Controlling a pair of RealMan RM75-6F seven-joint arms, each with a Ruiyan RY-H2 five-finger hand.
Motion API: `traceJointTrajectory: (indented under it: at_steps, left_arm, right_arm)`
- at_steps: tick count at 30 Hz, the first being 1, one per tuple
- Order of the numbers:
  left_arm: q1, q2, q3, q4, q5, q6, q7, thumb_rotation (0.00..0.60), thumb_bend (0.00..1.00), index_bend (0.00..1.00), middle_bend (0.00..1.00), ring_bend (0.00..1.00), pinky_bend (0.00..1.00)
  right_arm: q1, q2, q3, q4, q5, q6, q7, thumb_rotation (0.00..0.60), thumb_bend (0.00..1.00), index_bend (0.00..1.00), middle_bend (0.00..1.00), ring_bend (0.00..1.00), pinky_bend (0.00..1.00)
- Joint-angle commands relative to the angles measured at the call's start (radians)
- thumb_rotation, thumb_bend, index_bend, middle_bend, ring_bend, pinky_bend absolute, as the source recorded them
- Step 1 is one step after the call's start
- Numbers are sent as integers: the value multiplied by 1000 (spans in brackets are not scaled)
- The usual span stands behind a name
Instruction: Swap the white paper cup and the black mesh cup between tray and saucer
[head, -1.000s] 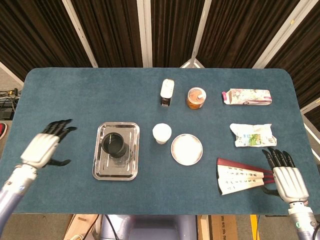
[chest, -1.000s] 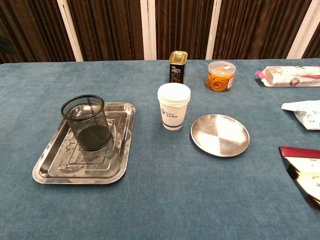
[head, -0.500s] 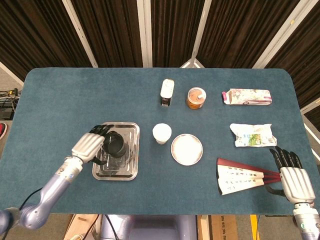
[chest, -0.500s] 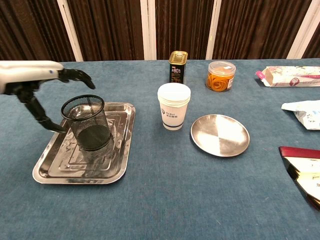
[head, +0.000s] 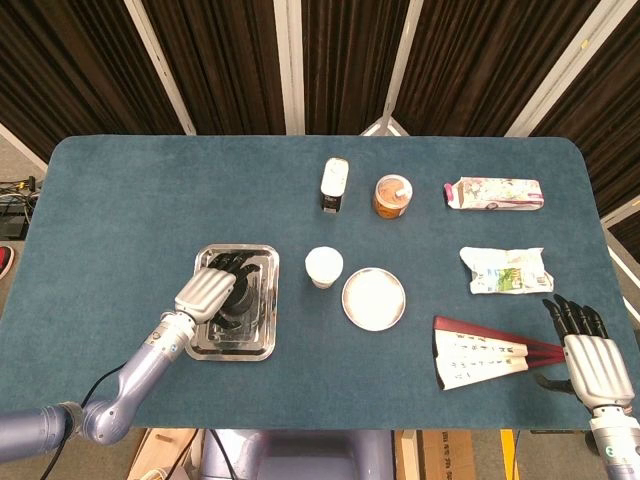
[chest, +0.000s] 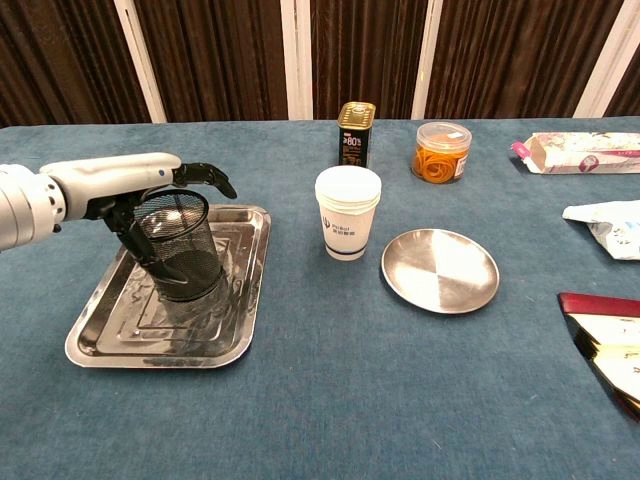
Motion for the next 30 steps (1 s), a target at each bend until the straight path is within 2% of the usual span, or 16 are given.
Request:
traceJointTrajectory:
  at_steps: [1,5,11,20,24,26,30]
  left_arm:
    - [0,9,3,-3,1,13,10,600,70,177,4,8,82]
    - [6,21,2,-19,25,42,1,600,90,218,61,72,160]
    - [6,22,13,-8,46,71,30,600,192,277,150,144,217]
    - [-8,12,26,-6,12,71,86,600,233,309,189,162,224]
    - [-10,18,29,-11,16,64,73,600,358,361,276,241,271]
    - [-10,20,29,-11,22,66,66,600,430,419,333,297,325]
    - [-1,20,24,-4,55,95,41,600,498,467,392,359,394]
  right_arm:
    - [-4,0,6,-1,-1,-2,-1,600,0,0,0,0,0]
    - [-13,-2,18,-2,-2,-4,-4,600,0,0,0,0,0]
    - [-21,-2,32,-2,-1,-12,-3,600,0,0,0,0,0]
    - [-26,-4,47,0,-1,-39,5,600,0,0,0,0,0]
    - [-32,-2,55,-4,-1,-42,8,600,0,0,0,0,0]
    - [-35,-2,56,-5,-5,-43,8,600,0,0,0,0,0]
    - [-38,-1,59,-7,-12,-47,9,600,0,0,0,0,0]
